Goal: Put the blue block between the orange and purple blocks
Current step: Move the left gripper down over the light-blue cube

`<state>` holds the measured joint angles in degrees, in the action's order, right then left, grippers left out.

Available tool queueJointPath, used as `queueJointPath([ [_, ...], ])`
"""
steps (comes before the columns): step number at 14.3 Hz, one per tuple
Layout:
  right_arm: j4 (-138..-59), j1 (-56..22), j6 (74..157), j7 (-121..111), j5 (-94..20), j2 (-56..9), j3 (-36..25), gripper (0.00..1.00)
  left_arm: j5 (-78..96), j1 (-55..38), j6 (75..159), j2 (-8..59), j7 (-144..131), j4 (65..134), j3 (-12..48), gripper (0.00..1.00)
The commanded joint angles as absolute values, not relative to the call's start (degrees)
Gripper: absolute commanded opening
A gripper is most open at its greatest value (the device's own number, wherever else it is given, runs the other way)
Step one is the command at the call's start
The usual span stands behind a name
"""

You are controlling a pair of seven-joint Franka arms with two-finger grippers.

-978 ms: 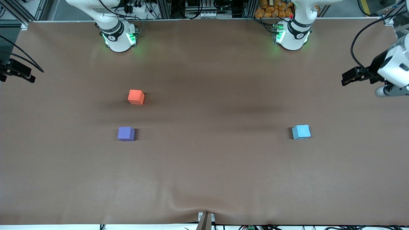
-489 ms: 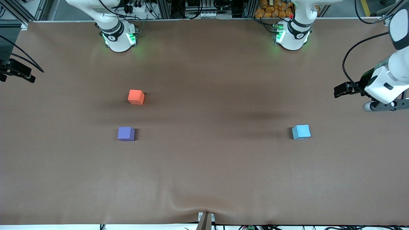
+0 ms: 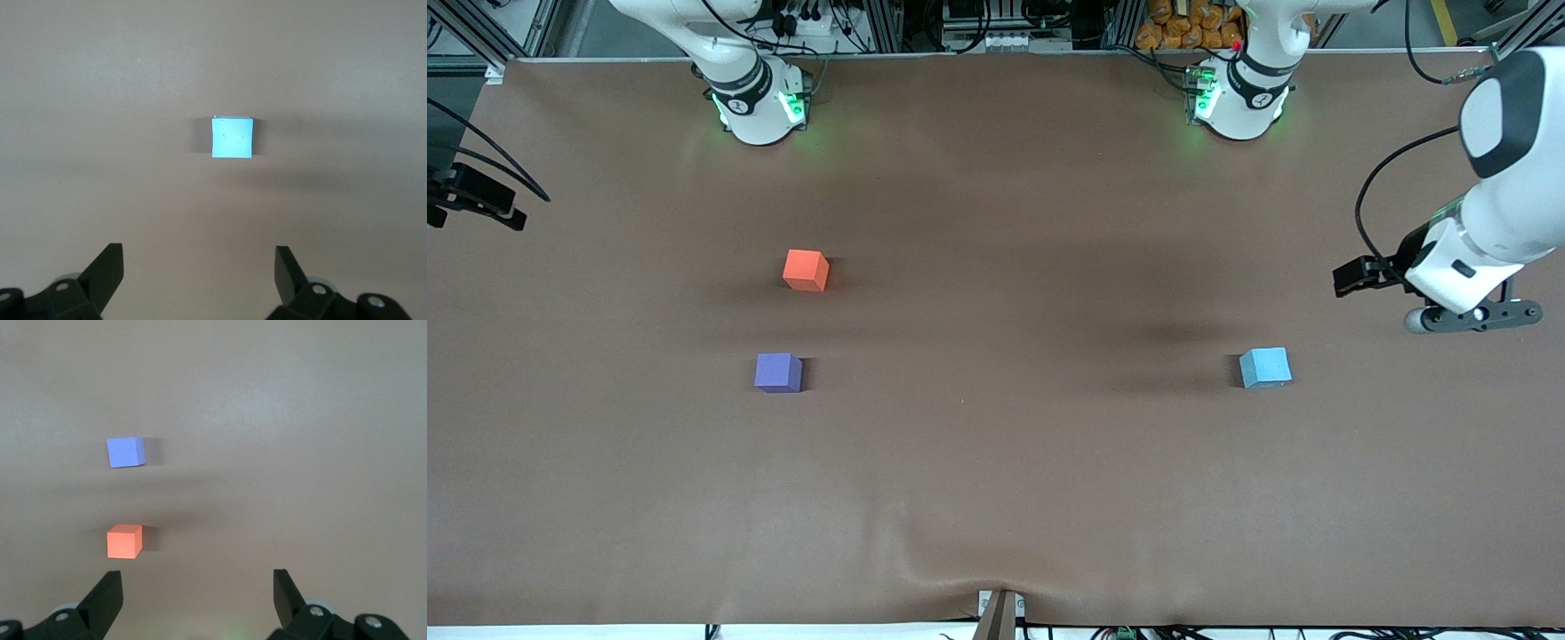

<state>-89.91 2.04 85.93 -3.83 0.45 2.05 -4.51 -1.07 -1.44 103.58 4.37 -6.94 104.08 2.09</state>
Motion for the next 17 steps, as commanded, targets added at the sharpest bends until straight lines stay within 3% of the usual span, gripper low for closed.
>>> queueJointPath([
  [1, -89.82, 2.72, 85.52, -4.39, -0.44, 2.11, -4.31, 1.0, 0.0, -1.32, 107.22, 3.52, -6.15, 107.48, 2.02, 1.0],
  [10, -89.82, 2.81, 85.43, -4.39, -0.44, 2.2, -4.31, 1.0, 0.0, -1.85, 111.09, 6.94, -6.07, 109.25, 2.29, 1.0],
  [17, -89.82, 2.81, 85.34, -4.48, -0.44, 2.11, -4.31, 1.0, 0.09, -1.85, 118.29, 14.93, -6.85, 109.16, 3.08, 1.0],
])
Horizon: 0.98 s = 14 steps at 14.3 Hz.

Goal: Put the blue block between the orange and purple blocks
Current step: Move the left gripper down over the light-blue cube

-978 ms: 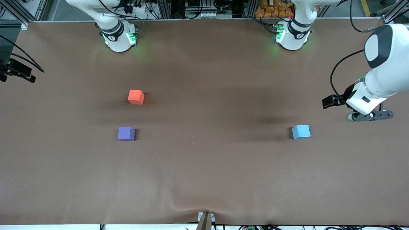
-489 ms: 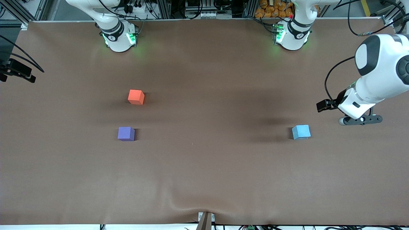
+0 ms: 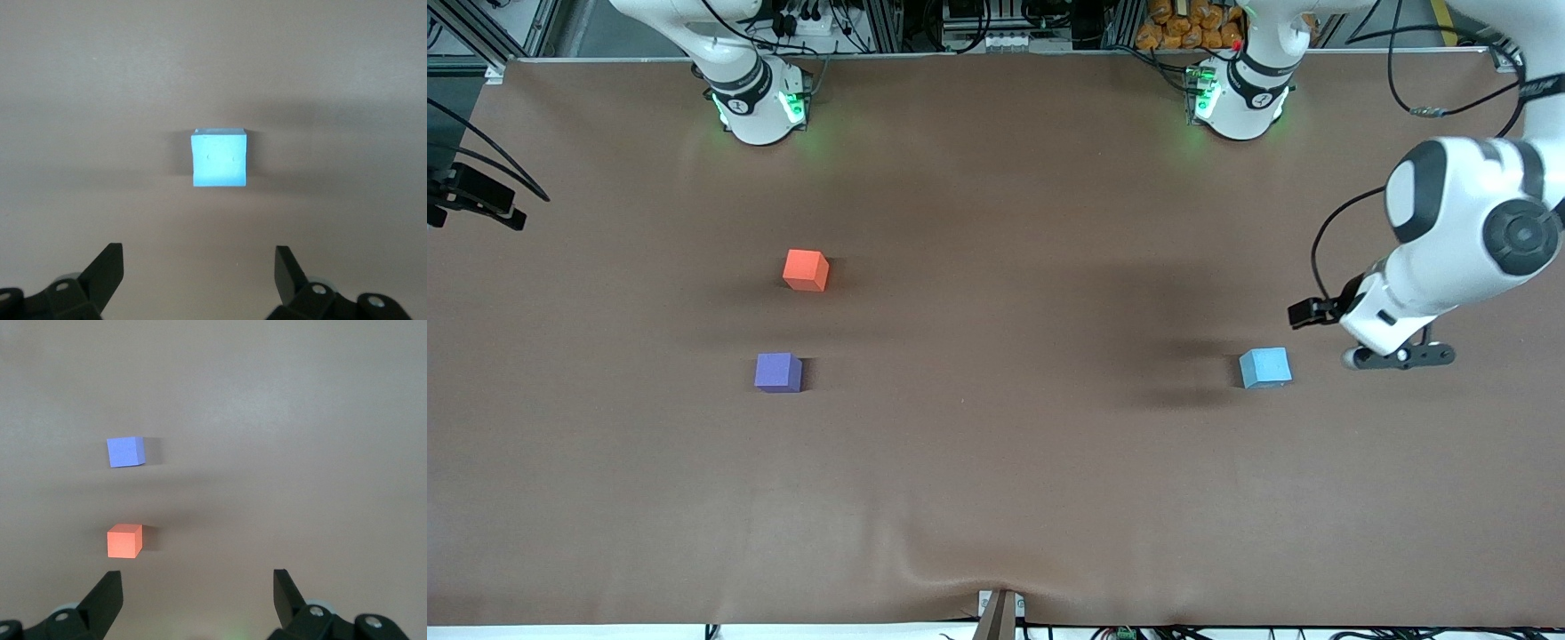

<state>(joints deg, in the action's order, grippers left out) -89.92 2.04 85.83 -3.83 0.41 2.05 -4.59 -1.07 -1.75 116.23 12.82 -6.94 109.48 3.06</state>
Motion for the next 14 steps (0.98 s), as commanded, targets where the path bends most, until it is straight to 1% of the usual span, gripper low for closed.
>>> queueJointPath([
  [1, -89.82, 2.81, 85.34, -4.48, -0.44, 2.11, -4.31, 1.0, 0.09, -1.93, 119.43, 16.07, -7.12, 109.16, 3.16, 1.0],
  [10, -89.82, 2.81, 85.34, -4.39, -0.44, 2.11, -4.31, 1.0, 0.18, -2.37, 130.33, 25.66, -7.47, 109.25, 3.34, 1.0],
  [14, -89.82, 2.81, 85.34, -4.48, -0.44, 2.11, -4.39, 1.0, 2.28, -2.11, 131.57, 28.03, -7.47, 109.25, 3.34, 1.0],
])
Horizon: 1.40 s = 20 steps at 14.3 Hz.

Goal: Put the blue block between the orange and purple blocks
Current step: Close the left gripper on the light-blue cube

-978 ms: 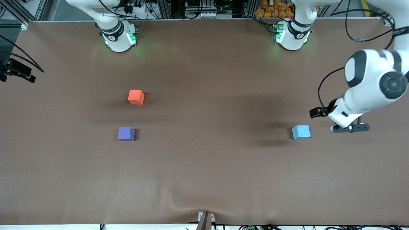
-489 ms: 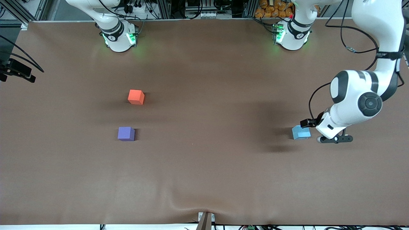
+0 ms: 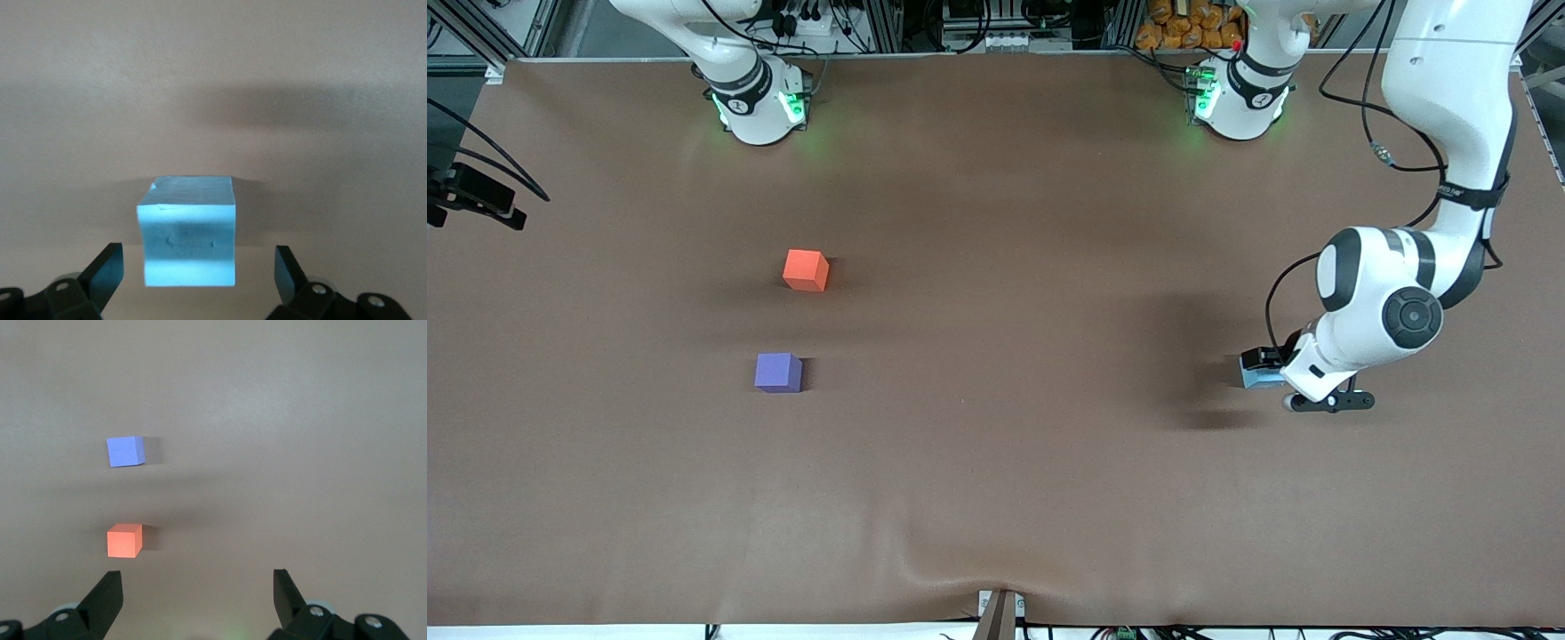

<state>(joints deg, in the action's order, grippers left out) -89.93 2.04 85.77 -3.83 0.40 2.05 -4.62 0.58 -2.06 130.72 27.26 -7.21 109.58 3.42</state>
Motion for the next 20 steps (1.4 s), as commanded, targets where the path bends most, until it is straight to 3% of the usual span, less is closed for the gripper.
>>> queueJointPath([
  [1, -89.82, 2.81, 85.34, -4.4, -0.44, 2.11, -4.39, 1.0, 2.2, -2.11, 131.57, 28.21, -7.47, 109.34, 3.34, 1.0],
  [11, -89.74, 2.81, 85.43, -4.48, -0.44, 2.11, -4.31, 1.0, 1.67, -1.67, 135.08, 30.32, -7.47, 111.27, 2.99, 1.0],
  [12, -89.74, 2.81, 85.43, -4.48, -0.44, 2.11, -4.31, 1.0, 1.67, -1.76, 135.26, 30.5, -7.64, 111.18, 3.08, 0.8],
  [14, -89.74, 2.81, 85.43, -4.39, -0.44, 2.11, -4.31, 1.0, 1.58, -2.11, 135.26, 30.41, -8.35, 111.09, 3.08, 0.21],
  [15, -89.74, 2.81, 85.34, -4.48, -0.44, 2.11, -4.31, 1.0, 1.58, -2.28, 135.26, 30.41, -8.7, 111.09, 3.08, 0.0],
  [20, -89.74, 2.81, 85.43, -4.48, -0.44, 2.11, -4.39, 1.0, 1.58, -8.76, 134.83, 29.71, -11.41, 109.43, 3.25, 0.0],
])
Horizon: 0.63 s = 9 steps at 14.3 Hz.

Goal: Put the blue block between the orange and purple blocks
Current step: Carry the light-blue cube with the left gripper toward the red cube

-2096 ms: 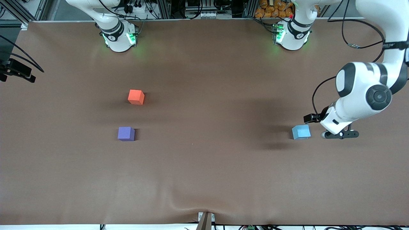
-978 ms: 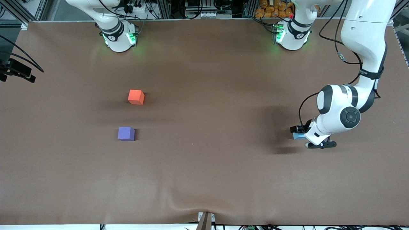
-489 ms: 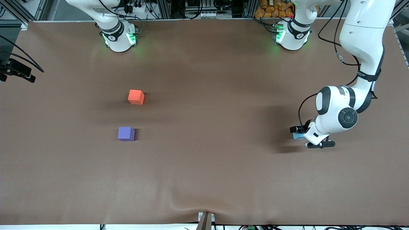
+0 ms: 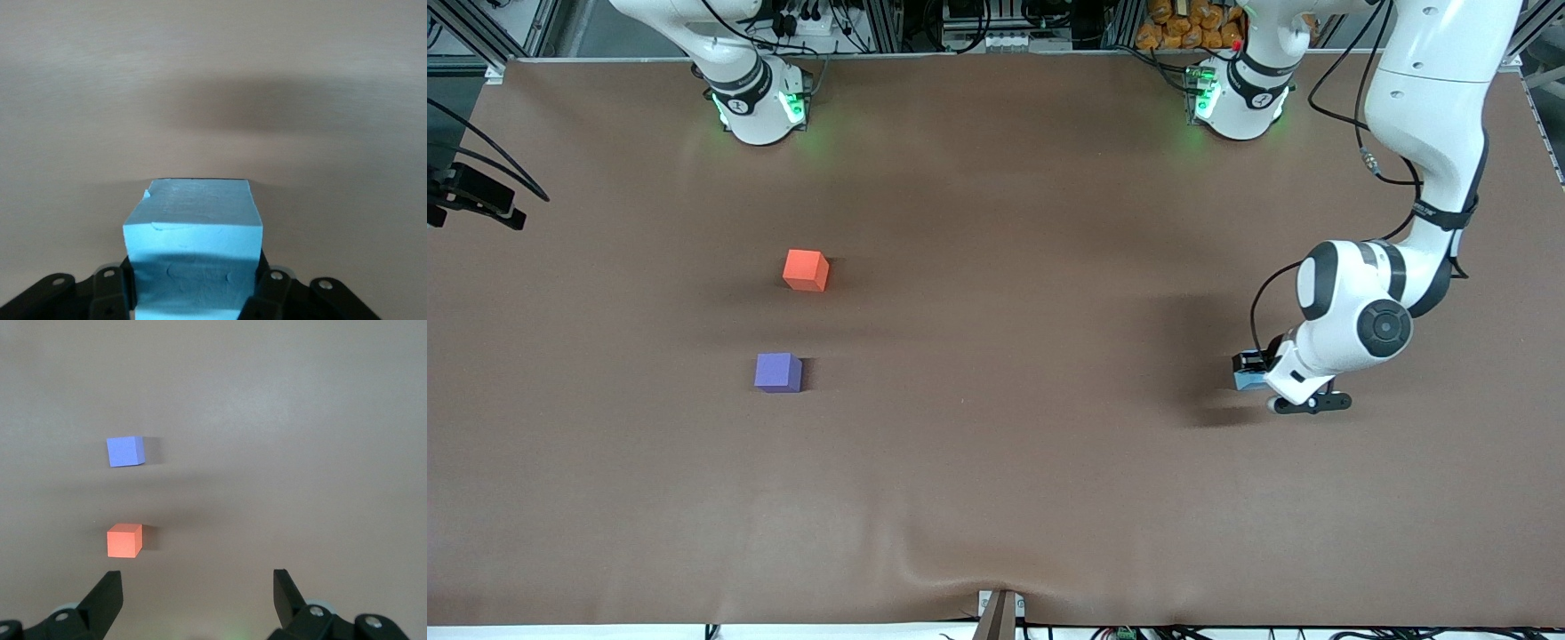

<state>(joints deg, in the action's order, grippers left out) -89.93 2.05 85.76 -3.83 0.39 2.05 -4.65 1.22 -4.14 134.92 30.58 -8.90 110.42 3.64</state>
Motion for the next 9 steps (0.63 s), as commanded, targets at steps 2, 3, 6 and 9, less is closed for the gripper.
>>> queueJointPath([
  [2, -89.74, 2.81, 85.43, -4.39, -0.44, 2.11, -4.31, 1.0, 1.58, -15.61, 134.47, 29.79, -17.54, 106.45, 3.16, 0.0],
  [3, -89.74, 2.81, 85.43, -4.48, -0.44, 2.11, -4.31, 1.0, 1.58, -19.73, 133.69, 30.4, -20.62, 103.74, 3.16, 0.0],
  [6, -89.74, 2.81, 85.43, -4.48, -0.44, 2.11, -4.39, 1.0, 2.2, -29.58, 129.13, 35.49, -30.21, 92.41, 3.25, 0.0],
  [9, -89.74, 2.81, 85.43, -4.48, -0.79, 2.02, -4.39, 1.0, 4.64, -37.43, 127.62, 41.64, -38.21, 82.03, 3.25, 0.0],
])
